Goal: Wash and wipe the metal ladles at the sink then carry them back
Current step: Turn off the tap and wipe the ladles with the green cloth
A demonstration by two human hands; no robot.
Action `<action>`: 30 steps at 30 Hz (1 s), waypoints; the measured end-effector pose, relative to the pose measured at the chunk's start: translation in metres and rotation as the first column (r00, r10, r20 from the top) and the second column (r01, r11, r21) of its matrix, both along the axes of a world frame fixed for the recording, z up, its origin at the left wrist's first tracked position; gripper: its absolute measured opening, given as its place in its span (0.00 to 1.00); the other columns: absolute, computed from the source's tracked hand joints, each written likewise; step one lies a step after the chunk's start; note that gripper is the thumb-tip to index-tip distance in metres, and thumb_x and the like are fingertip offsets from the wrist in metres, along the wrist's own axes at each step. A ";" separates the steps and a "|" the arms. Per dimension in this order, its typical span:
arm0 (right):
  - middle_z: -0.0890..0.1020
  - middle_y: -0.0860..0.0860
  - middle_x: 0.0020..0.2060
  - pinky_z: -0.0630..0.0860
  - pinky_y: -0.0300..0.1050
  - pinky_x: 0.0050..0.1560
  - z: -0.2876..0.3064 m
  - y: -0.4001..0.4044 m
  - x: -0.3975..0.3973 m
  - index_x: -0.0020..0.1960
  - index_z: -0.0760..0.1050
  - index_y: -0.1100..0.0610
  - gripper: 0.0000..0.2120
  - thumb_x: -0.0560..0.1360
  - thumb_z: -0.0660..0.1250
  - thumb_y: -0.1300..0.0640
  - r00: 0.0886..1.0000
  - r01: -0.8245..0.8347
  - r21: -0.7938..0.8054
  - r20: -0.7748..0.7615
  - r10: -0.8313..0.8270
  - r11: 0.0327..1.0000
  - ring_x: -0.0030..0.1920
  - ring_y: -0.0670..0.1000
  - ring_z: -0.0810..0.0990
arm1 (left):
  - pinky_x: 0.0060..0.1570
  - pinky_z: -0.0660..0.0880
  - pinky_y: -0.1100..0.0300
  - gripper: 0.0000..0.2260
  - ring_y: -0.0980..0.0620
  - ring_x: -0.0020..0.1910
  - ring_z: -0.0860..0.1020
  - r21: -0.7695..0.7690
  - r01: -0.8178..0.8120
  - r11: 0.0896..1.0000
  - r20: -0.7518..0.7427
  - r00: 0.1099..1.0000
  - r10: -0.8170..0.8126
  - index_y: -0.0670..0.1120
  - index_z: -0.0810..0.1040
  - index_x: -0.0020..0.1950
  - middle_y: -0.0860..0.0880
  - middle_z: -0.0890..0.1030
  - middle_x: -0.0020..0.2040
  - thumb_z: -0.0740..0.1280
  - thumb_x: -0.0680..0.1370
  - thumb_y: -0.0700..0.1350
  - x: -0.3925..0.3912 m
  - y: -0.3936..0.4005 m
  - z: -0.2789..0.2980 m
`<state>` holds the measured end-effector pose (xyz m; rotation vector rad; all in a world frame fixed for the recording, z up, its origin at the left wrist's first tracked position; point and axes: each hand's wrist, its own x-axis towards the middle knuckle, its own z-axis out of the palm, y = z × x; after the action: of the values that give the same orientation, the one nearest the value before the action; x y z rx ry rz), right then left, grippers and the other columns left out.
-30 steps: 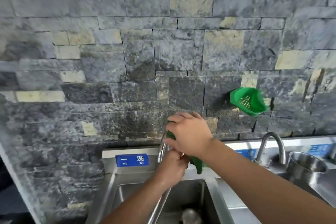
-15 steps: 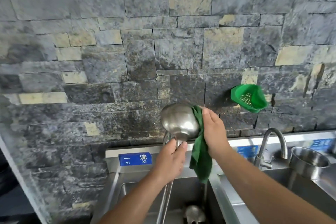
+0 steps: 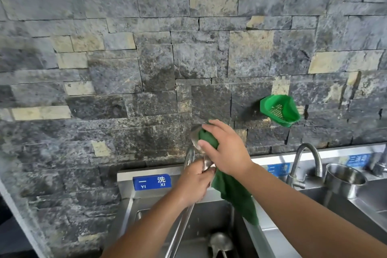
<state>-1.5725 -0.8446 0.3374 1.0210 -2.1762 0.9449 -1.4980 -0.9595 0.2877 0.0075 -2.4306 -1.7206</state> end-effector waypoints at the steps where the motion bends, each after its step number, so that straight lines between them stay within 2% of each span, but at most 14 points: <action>1: 0.79 0.50 0.61 0.69 0.41 0.65 0.002 0.004 -0.002 0.65 0.77 0.54 0.20 0.77 0.67 0.46 0.989 0.021 -0.086 0.148 -0.008 0.996 0.63 0.49 0.75 | 0.22 0.61 0.61 0.12 0.54 0.20 0.63 -0.041 -0.007 0.999 0.008 1.000 0.007 0.51 0.69 0.36 0.52 0.67 0.25 0.62 0.80 0.48 0.000 -0.003 -0.005; 3: 0.82 0.47 0.53 0.72 0.41 0.60 0.003 0.014 -0.008 0.61 0.79 0.52 0.17 0.77 0.67 0.45 0.884 0.107 -0.235 0.468 0.016 0.966 0.56 0.49 0.79 | 0.23 0.61 0.61 0.14 0.54 0.21 0.64 -0.133 -0.018 0.991 0.031 0.999 0.022 0.49 0.66 0.35 0.55 0.67 0.24 0.64 0.78 0.51 0.000 -0.010 -0.015; 5: 0.85 0.53 0.49 0.77 0.52 0.60 -0.005 0.021 -0.013 0.57 0.81 0.56 0.20 0.76 0.67 0.42 0.620 0.156 -0.440 0.740 0.260 0.884 0.52 0.55 0.83 | 0.25 0.62 0.60 0.14 0.54 0.22 0.65 -0.136 0.017 0.991 0.063 0.998 -0.009 0.47 0.66 0.37 0.55 0.67 0.23 0.65 0.78 0.52 0.003 -0.016 -0.021; 8: 0.85 0.63 0.49 0.80 0.57 0.53 -0.016 0.027 -0.002 0.56 0.81 0.63 0.23 0.76 0.67 0.43 0.171 0.283 -0.516 0.856 0.487 0.808 0.47 0.62 0.84 | 0.32 0.69 0.57 0.12 0.51 0.23 0.70 -0.088 0.081 0.993 0.123 0.990 -0.070 0.43 0.68 0.41 0.51 0.72 0.24 0.63 0.80 0.48 0.007 -0.026 -0.022; 10: 0.85 0.62 0.43 0.80 0.53 0.45 -0.022 0.029 0.004 0.54 0.81 0.64 0.21 0.76 0.67 0.45 0.115 0.358 -0.511 0.855 0.506 0.782 0.41 0.61 0.84 | 0.33 0.70 0.56 0.11 0.52 0.27 0.72 -0.188 0.074 0.979 0.194 0.980 -0.037 0.44 0.69 0.49 0.50 0.74 0.30 0.61 0.80 0.53 0.007 -0.030 -0.022; 13: 0.85 0.60 0.36 0.79 0.47 0.34 -0.024 0.023 0.015 0.49 0.80 0.63 0.18 0.77 0.67 0.47 0.177 0.475 -0.571 0.807 0.563 0.669 0.34 0.59 0.84 | 0.30 0.69 0.57 0.10 0.53 0.32 0.74 -0.429 -0.115 0.896 0.074 0.984 0.162 0.48 0.69 0.52 0.50 0.74 0.37 0.60 0.81 0.55 0.002 -0.030 -0.034; 16: 0.85 0.62 0.45 0.82 0.54 0.40 -0.021 0.018 0.018 0.55 0.77 0.62 0.17 0.77 0.69 0.48 0.319 0.487 -0.695 0.705 0.633 0.529 0.42 0.60 0.85 | 0.35 0.73 0.51 0.08 0.51 0.33 0.76 -0.300 -0.316 0.900 -0.137 0.948 0.287 0.47 0.74 0.46 0.51 0.78 0.35 0.63 0.80 0.50 0.000 -0.021 -0.044; 18: 0.82 0.59 0.50 0.82 0.56 0.49 -0.016 0.017 0.018 0.59 0.72 0.59 0.16 0.78 0.68 0.49 0.535 0.466 -0.764 0.645 0.545 0.446 0.46 0.58 0.83 | 0.35 0.72 0.54 0.10 0.52 0.32 0.75 -0.239 -0.367 0.899 -0.158 0.928 0.337 0.47 0.76 0.44 0.49 0.79 0.35 0.60 0.82 0.49 -0.002 -0.018 -0.044; 20: 0.78 0.54 0.57 0.79 0.54 0.56 -0.013 0.020 0.019 0.66 0.66 0.53 0.20 0.78 0.67 0.49 0.752 0.403 -0.772 0.585 0.304 0.491 0.52 0.53 0.80 | 0.33 0.68 0.55 0.14 0.53 0.30 0.72 -0.089 -0.362 0.928 -0.103 0.930 0.353 0.45 0.77 0.45 0.48 0.77 0.34 0.58 0.82 0.51 -0.005 -0.016 -0.040; 22: 0.75 0.50 0.61 0.74 0.49 0.63 -0.009 0.020 0.019 0.72 0.61 0.53 0.26 0.78 0.67 0.51 0.890 0.287 -0.714 0.445 0.097 0.638 0.58 0.49 0.77 | 0.27 0.66 0.57 0.14 0.54 0.26 0.67 0.235 -0.281 0.930 0.019 0.958 0.285 0.44 0.78 0.50 0.50 0.73 0.30 0.57 0.83 0.50 -0.006 -0.007 -0.035; 24: 0.72 0.50 0.66 0.69 0.46 0.68 -0.005 0.012 0.014 0.74 0.60 0.55 0.31 0.76 0.69 0.54 0.964 0.113 -0.583 0.260 0.052 0.805 0.64 0.48 0.73 | 0.23 0.64 0.62 0.12 0.55 0.23 0.63 0.393 -0.209 0.895 0.097 0.978 0.186 0.43 0.76 0.51 0.51 0.70 0.29 0.57 0.84 0.49 -0.005 0.004 -0.029; 26: 0.68 0.53 0.72 0.66 0.52 0.71 -0.008 0.001 0.004 0.75 0.60 0.55 0.33 0.75 0.70 0.50 0.997 0.079 -0.247 0.014 -0.078 0.966 0.71 0.53 0.67 | 0.22 0.61 0.65 0.12 0.56 0.23 0.62 0.446 -0.156 0.881 0.131 0.985 0.109 0.44 0.74 0.50 0.52 0.69 0.29 0.56 0.84 0.50 -0.002 0.015 -0.023; 28: 0.64 0.57 0.75 0.62 0.60 0.70 -0.018 -0.003 -0.007 0.76 0.59 0.56 0.33 0.77 0.60 0.40 0.914 0.310 0.152 -0.321 -0.249 0.939 0.75 0.61 0.61 | 0.23 0.59 0.67 0.11 0.57 0.23 0.60 0.500 -0.145 0.854 0.179 0.982 0.063 0.47 0.73 0.48 0.52 0.67 0.28 0.57 0.83 0.51 0.000 0.019 -0.017; 30: 0.64 0.60 0.75 0.58 0.61 0.72 -0.028 -0.001 -0.014 0.77 0.56 0.59 0.35 0.79 0.51 0.37 0.875 0.398 0.396 -0.433 -0.214 0.828 0.74 0.63 0.61 | 0.24 0.57 0.68 0.12 0.57 0.22 0.59 0.518 -0.155 0.841 0.240 0.970 0.031 0.48 0.72 0.45 0.53 0.66 0.27 0.56 0.83 0.52 0.002 0.014 -0.012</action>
<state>-1.5862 -0.8456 0.3089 0.9146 -2.1868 0.0387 -1.4956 -0.9457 0.2759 0.4020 -1.9443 -2.3971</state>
